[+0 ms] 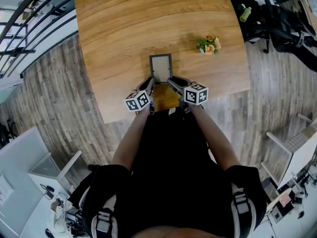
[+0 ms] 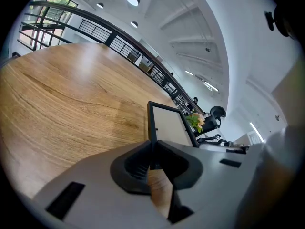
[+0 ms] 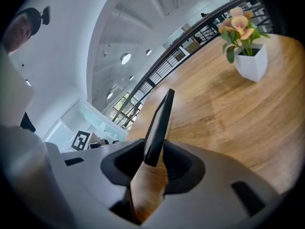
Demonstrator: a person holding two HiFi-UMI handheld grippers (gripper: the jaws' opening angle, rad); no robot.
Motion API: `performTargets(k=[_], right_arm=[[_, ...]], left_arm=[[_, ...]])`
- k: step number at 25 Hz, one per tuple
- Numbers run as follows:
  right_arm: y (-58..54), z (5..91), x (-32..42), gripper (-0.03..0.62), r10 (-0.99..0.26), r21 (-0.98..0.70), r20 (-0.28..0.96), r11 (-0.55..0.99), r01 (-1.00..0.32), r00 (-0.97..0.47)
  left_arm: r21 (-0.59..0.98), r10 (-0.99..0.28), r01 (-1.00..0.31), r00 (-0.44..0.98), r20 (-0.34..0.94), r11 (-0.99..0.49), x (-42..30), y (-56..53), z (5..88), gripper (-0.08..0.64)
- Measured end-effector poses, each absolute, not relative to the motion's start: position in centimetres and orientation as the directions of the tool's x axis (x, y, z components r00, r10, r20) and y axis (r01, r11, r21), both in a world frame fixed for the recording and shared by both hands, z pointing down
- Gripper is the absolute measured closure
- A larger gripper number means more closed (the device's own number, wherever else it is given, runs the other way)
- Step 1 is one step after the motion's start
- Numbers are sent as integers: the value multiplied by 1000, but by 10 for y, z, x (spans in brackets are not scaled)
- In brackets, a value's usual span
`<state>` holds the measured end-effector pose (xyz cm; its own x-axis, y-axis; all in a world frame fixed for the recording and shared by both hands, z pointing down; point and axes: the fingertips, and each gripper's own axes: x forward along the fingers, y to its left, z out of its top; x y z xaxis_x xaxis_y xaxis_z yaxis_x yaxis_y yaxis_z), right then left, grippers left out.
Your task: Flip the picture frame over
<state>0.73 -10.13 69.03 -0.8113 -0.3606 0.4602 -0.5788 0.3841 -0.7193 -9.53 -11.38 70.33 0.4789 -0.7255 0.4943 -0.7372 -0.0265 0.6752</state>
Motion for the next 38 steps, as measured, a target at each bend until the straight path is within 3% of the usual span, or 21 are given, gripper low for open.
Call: performTargets(k=[15, 29, 38], right_arm=[[-100, 679, -1, 510, -388, -717, 442, 389, -578, -809], [-96, 680, 6, 515, -423, -518, 528, 527, -674, -737], [-98, 667, 2, 515, -480, -285, 567, 648, -706, -669]], left_arm=[[598, -709, -796, 474, 523, -91, -92, -104, 703, 499], [650, -743, -748, 510, 432, -135, -89, -112, 674, 499], [710, -762, -690, 532, 369, -138, -81, -117, 653, 443]])
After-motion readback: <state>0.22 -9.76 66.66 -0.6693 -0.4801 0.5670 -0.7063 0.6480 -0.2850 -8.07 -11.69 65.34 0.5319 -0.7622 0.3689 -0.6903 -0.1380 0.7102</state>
